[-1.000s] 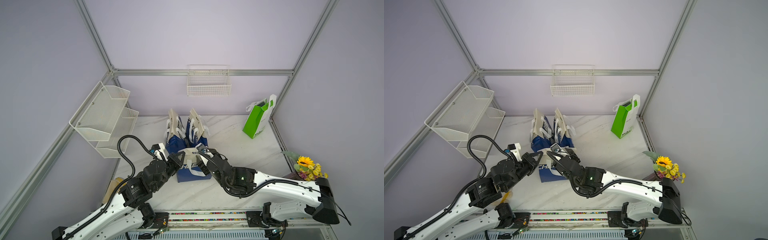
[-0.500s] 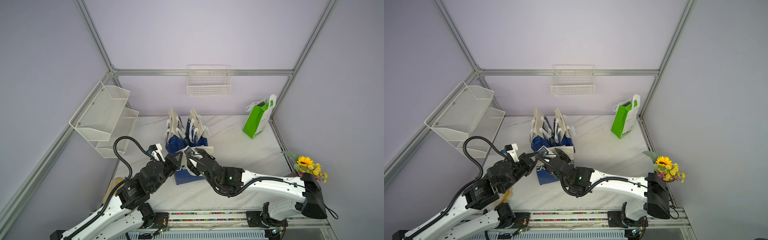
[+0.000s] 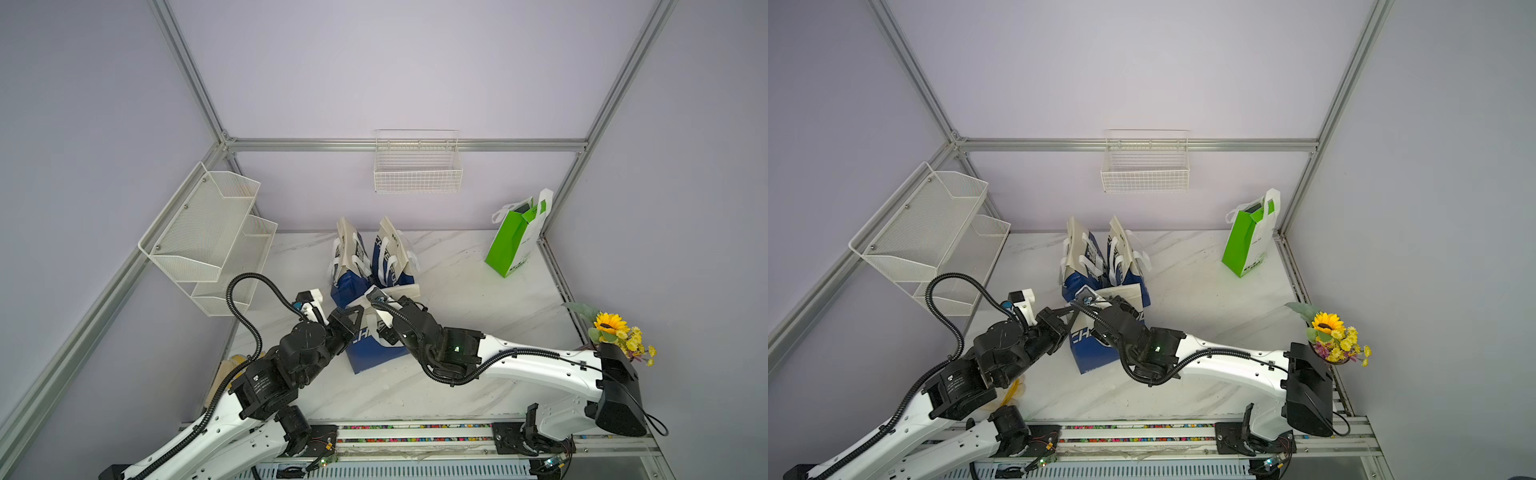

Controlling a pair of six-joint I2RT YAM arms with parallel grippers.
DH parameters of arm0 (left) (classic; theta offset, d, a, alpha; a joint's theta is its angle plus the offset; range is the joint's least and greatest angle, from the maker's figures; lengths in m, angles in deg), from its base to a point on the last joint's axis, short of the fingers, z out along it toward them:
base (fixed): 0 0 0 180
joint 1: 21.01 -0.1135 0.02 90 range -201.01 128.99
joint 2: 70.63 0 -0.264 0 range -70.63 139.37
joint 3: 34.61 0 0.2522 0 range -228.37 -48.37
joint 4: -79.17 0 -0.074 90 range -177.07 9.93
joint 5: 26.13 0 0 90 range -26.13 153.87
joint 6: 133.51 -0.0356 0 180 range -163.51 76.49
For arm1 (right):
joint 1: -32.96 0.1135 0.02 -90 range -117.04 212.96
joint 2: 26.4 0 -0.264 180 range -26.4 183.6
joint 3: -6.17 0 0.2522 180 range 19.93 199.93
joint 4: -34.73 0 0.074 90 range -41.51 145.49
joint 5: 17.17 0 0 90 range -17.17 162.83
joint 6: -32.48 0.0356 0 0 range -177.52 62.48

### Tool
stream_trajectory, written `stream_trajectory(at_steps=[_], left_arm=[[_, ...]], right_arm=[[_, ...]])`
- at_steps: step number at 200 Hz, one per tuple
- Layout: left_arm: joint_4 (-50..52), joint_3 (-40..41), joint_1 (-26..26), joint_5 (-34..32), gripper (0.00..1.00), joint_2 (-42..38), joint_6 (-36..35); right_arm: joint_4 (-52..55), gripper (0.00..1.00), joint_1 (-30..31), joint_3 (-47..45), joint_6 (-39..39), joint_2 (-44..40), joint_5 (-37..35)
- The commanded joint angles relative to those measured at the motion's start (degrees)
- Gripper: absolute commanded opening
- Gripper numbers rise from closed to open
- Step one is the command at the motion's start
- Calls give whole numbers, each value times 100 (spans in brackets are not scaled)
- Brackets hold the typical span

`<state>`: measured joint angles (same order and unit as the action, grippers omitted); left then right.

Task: Open the takeout bag
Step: Open the takeout bag at the center of the board.

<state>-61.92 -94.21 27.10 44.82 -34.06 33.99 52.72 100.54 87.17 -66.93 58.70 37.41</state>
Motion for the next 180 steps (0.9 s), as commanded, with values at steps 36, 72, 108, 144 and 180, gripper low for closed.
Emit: stream_trajectory(at_steps=[36, 72, 108, 144, 180], left_arm=[[-439, -310, -1753, 1859, 0, 552, -213], [-813, -565, -2174, 2359, 38, 1193, -1050], [-520, -759, -1881, 2283, 100, 929, -1322], [-808, -697, -426, 1298, 86, 1162, -1068], [-1576, -597, -193, 1018, 66, 1732, -544]], right_arm=[[485, 0, -204, -299, 759, -889, -37], [1055, 0, -153, -206, 1370, -947, -50], [1449, 0, -158, 85, 1828, -692, -351], [1376, 0, -156, 281, 1926, -450, -214], [1278, 0, -164, 174, 2053, -520, -212]])
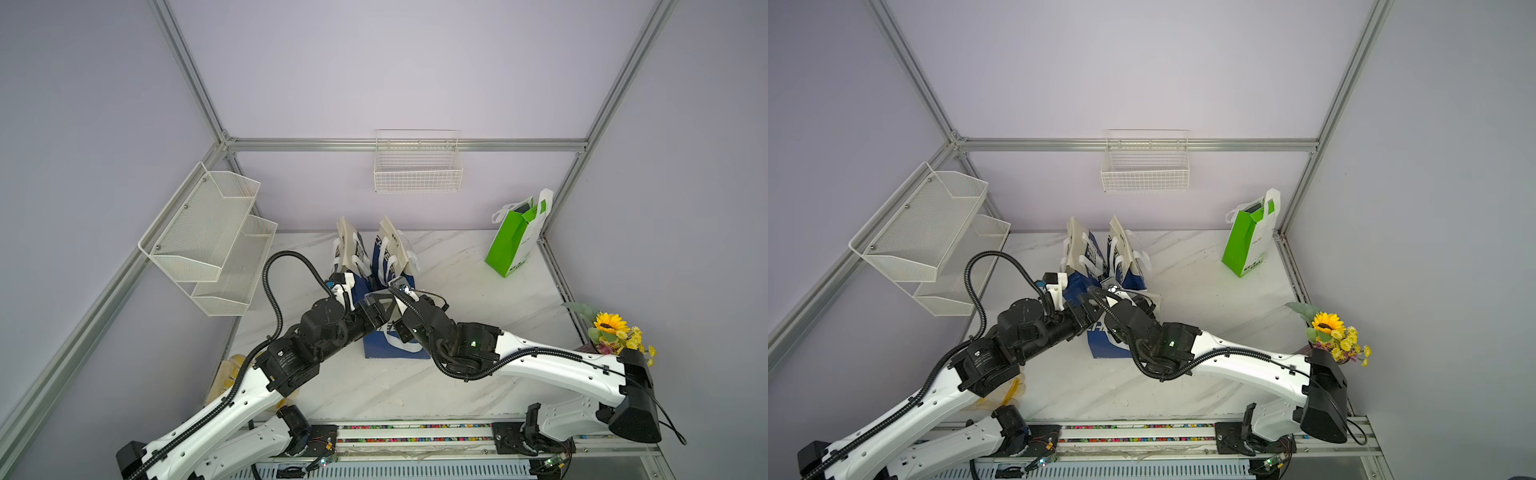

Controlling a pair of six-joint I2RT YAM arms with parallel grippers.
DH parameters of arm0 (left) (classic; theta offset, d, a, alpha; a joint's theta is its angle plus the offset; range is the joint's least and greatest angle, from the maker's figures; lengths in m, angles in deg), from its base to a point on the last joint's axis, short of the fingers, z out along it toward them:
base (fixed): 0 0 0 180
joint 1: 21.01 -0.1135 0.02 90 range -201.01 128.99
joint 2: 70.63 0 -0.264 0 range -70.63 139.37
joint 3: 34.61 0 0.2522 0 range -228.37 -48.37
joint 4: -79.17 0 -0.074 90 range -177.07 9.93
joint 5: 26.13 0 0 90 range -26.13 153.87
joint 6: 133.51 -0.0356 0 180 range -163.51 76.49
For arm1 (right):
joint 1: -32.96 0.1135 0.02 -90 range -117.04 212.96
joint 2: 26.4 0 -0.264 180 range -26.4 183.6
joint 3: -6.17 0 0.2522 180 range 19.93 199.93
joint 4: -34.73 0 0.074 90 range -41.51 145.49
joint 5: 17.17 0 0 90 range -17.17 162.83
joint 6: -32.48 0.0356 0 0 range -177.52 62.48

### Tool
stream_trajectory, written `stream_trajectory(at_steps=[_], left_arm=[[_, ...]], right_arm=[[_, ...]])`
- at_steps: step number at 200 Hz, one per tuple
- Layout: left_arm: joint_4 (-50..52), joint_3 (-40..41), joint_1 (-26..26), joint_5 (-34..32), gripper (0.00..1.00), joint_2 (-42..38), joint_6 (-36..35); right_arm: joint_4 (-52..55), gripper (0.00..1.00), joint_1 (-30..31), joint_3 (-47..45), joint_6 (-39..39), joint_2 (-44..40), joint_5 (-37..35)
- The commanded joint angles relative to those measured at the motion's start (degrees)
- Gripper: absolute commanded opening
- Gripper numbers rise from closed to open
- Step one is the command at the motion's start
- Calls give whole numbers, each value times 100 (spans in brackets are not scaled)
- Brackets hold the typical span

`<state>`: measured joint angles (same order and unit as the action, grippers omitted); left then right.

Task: Open the takeout bag
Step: Open the takeout bag at the center of the board.

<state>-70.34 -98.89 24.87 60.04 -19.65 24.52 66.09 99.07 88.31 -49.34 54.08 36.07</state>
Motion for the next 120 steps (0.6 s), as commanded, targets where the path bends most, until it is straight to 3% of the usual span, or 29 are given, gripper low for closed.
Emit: stream_trajectory(at_steps=[1, 62, 98, 120], left_arm=[[-747, -123, 32, -508, 66, 304, 412], [-1403, 75, 61, -808, 40, 817, 1056], [-1335, -412, 298, -803, 31, 1227, 834], [-1318, -391, 307, -851, 18, 1328, 920]], right_arm=[[-57, 0, -9, 61, 300, -64, -74], [-212, 0, -7, -291, 471, -460, 183], [-217, 0, 8, -322, 456, -538, 327], [-199, 0, 9, -352, 460, -616, 306]])
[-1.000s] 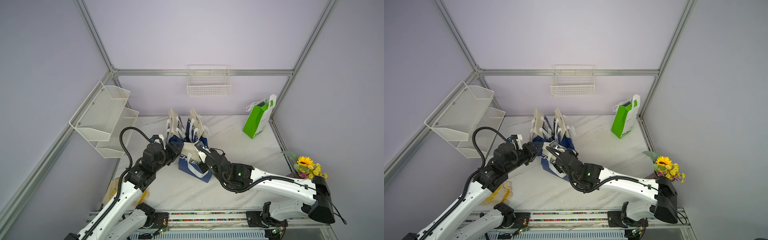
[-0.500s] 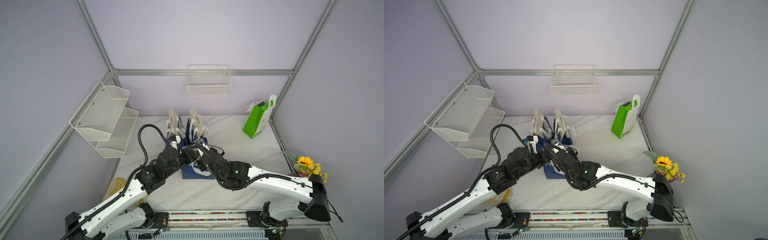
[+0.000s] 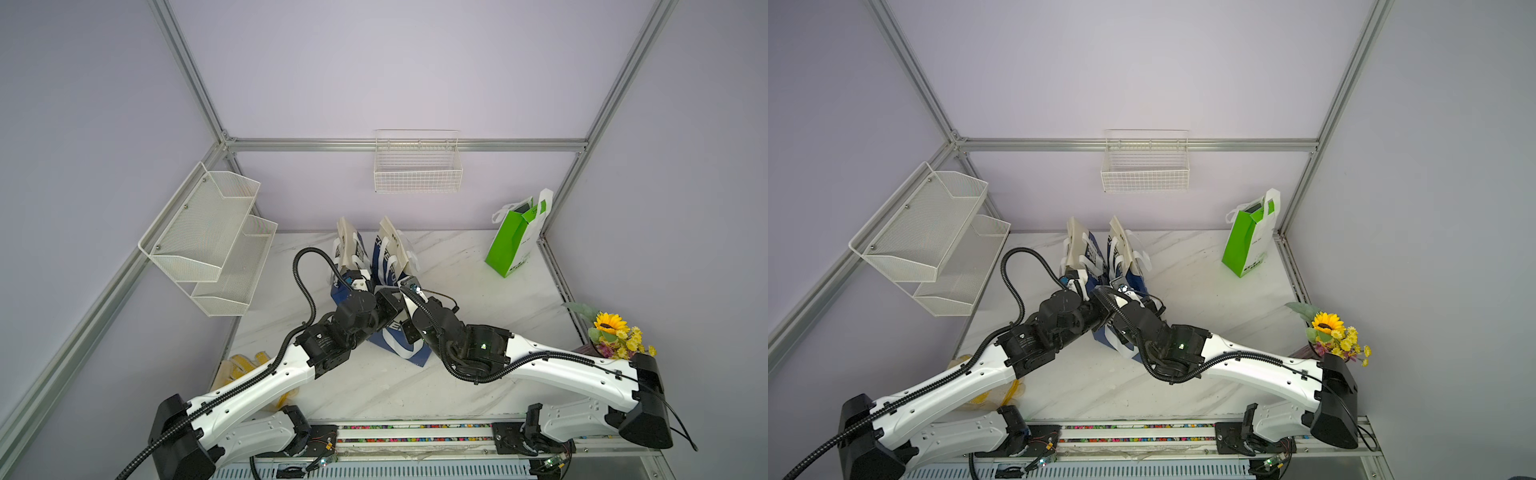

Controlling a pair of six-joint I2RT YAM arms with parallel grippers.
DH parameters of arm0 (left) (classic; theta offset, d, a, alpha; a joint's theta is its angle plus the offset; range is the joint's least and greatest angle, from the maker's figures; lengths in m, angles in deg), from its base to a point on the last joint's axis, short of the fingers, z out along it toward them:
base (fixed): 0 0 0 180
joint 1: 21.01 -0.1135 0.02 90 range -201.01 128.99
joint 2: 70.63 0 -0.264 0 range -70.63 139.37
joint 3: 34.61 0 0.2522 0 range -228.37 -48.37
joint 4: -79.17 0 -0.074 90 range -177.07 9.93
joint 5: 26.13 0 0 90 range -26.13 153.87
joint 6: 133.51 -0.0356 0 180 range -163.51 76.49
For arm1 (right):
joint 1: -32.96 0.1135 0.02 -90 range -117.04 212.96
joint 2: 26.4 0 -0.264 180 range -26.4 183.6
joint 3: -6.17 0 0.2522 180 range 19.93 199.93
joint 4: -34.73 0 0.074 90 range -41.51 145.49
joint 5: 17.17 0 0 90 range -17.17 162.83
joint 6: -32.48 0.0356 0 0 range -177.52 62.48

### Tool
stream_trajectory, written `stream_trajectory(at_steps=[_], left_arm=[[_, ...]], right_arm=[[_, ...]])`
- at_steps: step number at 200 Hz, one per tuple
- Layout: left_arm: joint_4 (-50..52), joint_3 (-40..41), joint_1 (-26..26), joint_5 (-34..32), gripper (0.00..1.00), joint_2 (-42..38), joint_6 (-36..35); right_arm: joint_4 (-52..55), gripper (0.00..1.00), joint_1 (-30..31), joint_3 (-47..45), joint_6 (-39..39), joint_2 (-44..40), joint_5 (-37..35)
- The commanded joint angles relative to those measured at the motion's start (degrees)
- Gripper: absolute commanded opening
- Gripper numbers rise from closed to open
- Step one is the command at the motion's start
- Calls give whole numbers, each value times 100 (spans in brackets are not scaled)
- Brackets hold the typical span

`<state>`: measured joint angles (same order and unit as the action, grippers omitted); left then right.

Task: Open the takeout bag
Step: Open the takeout bag at the center of the board.

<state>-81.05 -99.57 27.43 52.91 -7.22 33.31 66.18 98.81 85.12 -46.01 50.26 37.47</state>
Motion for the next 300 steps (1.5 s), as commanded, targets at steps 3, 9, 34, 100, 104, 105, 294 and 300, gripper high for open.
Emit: stream_trajectory(at_steps=[3, 9, 34, 100, 104, 105, 294, 300], left_arm=[[-246, -313, 51, -152, 16, 83, 49], [-243, -288, 52, -177, 11, 75, 67], [-258, -233, 51, -272, 4, 14, 106], [-230, -359, 51, -205, 8, 168, 2], [-241, -375, 44, -194, 8, 217, -8], [-250, -379, 43, -190, 8, 229, -13], [-624, 115, 69, 224, 0, -793, 528], [-590, 127, 70, 242, 0, -857, 560]], right_arm=[[-196, 0, 41, -29, 136, -241, 162], [-174, 0, 40, -31, 145, -257, 160], [-19, 0, 40, -8, 161, -346, 123], [1264, 67, 48, 132, 607, -1217, -830], [1381, 68, 42, 164, 684, -1239, -874], [1410, 68, 42, 167, 694, -1249, -880], [112, 83, -297, -458, -451, -187, -1996], [109, 79, -414, -519, -386, -171, -1864]])
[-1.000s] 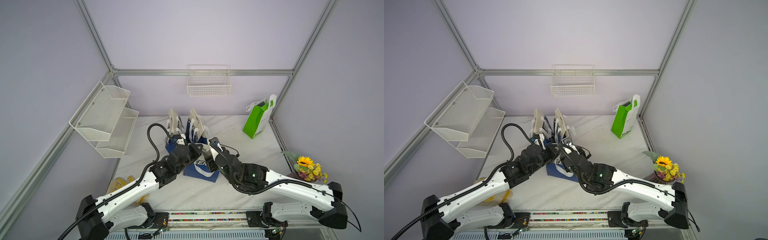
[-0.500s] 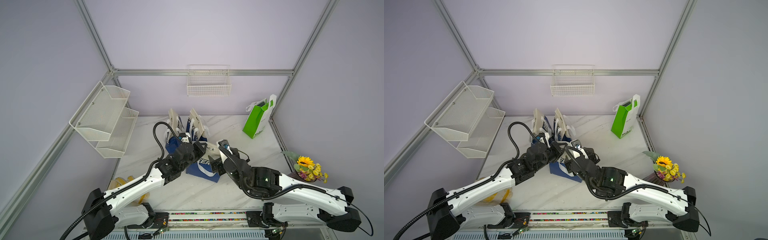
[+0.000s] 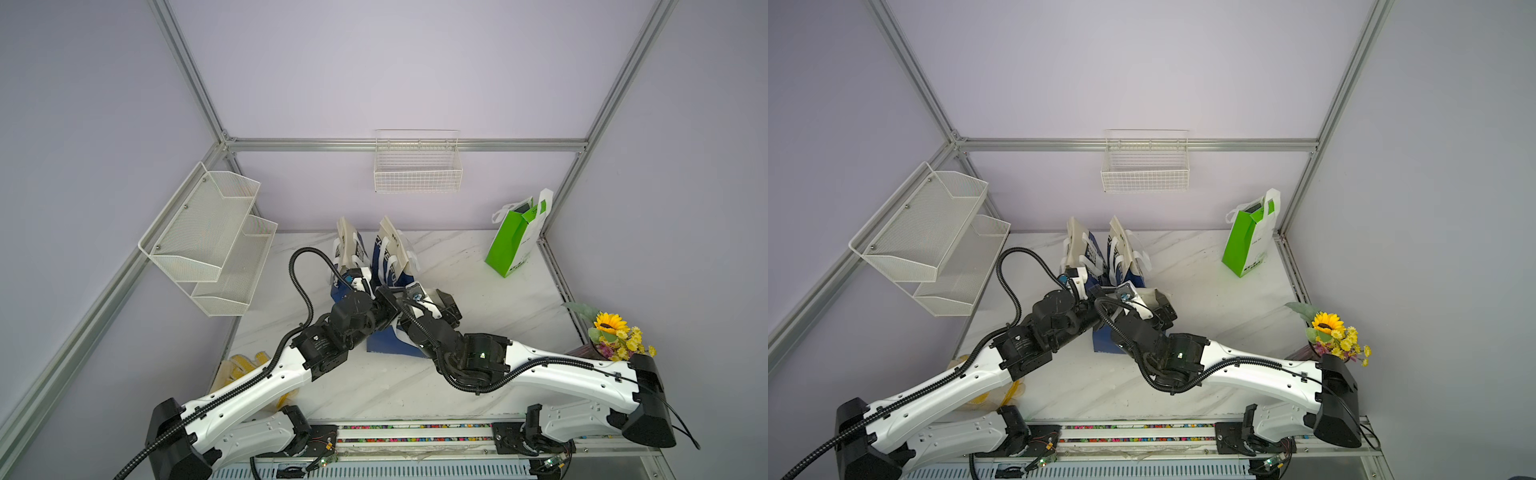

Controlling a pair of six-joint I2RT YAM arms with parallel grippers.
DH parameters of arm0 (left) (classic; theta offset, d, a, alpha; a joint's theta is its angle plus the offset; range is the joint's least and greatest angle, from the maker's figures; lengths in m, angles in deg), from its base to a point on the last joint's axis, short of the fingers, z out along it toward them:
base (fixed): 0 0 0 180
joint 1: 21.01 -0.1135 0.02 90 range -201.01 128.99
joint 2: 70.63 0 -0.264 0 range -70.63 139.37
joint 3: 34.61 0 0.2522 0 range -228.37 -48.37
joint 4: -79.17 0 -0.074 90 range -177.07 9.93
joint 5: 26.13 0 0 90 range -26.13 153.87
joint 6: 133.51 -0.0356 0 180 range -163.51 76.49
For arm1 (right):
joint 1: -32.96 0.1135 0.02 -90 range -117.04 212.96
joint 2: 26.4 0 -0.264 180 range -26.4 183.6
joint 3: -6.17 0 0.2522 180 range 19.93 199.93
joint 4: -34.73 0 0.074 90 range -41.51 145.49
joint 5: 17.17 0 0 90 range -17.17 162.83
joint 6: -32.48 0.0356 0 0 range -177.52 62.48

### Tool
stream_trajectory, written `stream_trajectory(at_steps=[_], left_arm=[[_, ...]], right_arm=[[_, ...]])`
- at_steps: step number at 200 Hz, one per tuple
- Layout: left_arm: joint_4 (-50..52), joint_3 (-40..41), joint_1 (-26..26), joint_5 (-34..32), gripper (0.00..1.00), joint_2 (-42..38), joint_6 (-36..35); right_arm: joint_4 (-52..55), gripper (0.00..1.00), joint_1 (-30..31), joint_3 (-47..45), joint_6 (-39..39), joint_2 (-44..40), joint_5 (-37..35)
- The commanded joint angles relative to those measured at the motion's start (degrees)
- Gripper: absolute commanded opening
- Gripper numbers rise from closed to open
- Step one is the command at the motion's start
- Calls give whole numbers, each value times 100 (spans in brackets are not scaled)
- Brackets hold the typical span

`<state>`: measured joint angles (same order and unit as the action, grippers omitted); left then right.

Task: Open the takeout bag
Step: Open the takeout bag at the center of the board.

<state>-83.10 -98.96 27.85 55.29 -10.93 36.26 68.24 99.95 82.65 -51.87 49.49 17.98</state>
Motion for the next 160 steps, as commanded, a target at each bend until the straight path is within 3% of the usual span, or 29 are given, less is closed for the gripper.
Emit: stream_trajectory(at_steps=[1, 19, 65, 94, 160], left_arm=[[-382, 66, 28, 5, 0, -494, 266], [-232, 99, 27, 32, 0, -675, 344], [-447, 390, 23, 23, 0, -1095, 655], [-466, 413, 18, -22, 0, -1350, 759], [-34, 627, 5, -466, 0, -1956, 802]], right_arm=[[-95, 79, -545, -279, 209, -89, 105], [-94, 70, -847, -425, 440, 9, 567], [-232, 69, -1332, -577, 771, 303, 1404], [-191, 80, -1475, -608, 838, 507, 1487], [653, 95, -1526, -299, 1095, -26, 1422]])
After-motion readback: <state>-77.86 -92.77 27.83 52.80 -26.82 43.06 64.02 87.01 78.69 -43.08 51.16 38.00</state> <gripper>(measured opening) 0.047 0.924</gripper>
